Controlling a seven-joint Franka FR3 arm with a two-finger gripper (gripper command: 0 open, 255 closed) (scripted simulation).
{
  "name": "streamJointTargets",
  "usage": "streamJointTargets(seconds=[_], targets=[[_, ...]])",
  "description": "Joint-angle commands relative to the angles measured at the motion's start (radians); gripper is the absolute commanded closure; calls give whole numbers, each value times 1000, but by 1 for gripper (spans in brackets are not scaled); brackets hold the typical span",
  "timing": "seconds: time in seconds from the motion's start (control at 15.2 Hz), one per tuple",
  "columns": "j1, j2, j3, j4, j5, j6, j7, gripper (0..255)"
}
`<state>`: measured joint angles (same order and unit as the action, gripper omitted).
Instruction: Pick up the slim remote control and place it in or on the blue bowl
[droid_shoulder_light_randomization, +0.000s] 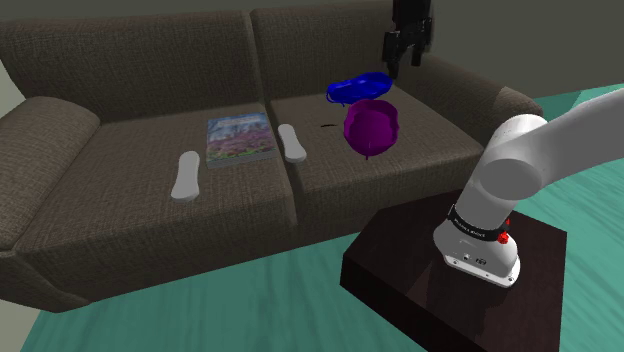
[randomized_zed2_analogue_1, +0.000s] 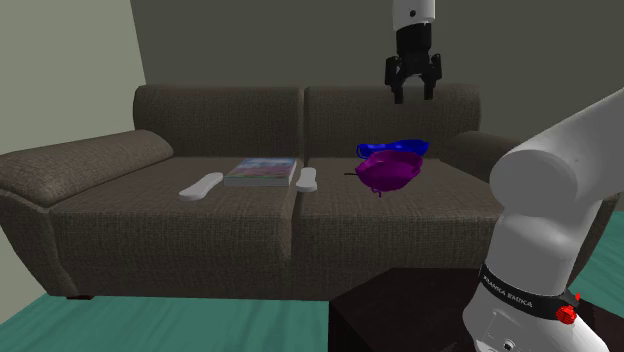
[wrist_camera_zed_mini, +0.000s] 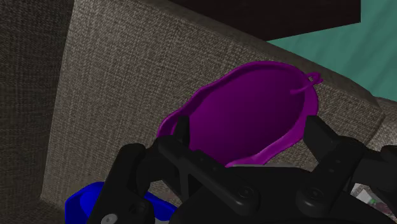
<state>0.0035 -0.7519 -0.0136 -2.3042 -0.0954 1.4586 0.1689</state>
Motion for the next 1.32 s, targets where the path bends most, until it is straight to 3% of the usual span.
streamJointTargets(seconds=[0.0, 0.59, 1.25], targets=[[0, 0, 0, 0, 0, 0, 0, 0], [6, 220, 71, -31, 78, 276, 177, 0], [8, 548, 134, 74, 108, 538, 353, 0]])
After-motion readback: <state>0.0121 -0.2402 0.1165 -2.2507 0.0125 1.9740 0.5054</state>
